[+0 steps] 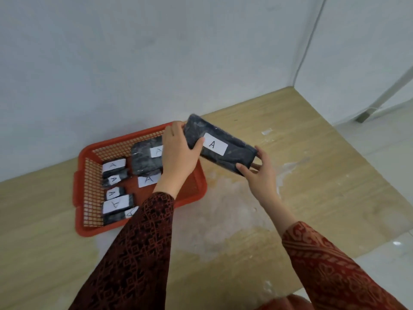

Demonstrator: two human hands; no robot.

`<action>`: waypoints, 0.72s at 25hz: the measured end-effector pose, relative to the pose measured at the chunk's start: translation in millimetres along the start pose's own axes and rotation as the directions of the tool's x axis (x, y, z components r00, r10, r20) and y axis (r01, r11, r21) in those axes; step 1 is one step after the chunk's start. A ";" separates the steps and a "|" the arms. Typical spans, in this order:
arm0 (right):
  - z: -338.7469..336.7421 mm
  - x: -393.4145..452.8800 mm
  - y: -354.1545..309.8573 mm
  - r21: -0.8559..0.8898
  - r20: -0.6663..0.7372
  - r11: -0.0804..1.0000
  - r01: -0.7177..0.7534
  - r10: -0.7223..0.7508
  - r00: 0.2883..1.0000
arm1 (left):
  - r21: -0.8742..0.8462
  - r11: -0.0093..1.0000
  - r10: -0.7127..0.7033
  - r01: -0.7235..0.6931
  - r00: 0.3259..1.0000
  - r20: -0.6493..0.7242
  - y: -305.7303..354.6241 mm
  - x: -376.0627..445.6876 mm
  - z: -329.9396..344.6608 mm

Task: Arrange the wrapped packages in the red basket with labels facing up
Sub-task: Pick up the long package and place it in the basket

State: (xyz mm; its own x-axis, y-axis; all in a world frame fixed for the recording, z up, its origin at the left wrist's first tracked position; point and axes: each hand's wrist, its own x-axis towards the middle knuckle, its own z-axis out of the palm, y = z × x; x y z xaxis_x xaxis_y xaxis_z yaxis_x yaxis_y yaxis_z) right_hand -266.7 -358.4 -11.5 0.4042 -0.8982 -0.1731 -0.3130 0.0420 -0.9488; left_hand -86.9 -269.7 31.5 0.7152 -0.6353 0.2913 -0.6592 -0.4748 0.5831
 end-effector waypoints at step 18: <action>139.0 -23.7 -34.5 -0.722 0.652 0.271 0.637 -0.040 0.757 | 0.055 0.838 -0.538 0.543 0.806 0.246 -148.9 -87.2 -51.4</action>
State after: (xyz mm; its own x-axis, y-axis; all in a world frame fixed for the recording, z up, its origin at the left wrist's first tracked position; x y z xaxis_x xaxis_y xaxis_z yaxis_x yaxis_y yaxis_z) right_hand -146.0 -277.7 -11.4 0.8792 -0.3960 -0.2650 -0.4480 -0.8764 -0.1768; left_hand -39.2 -112.3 -41.7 0.8743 -0.4063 -0.2653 -0.1769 -0.7760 0.6055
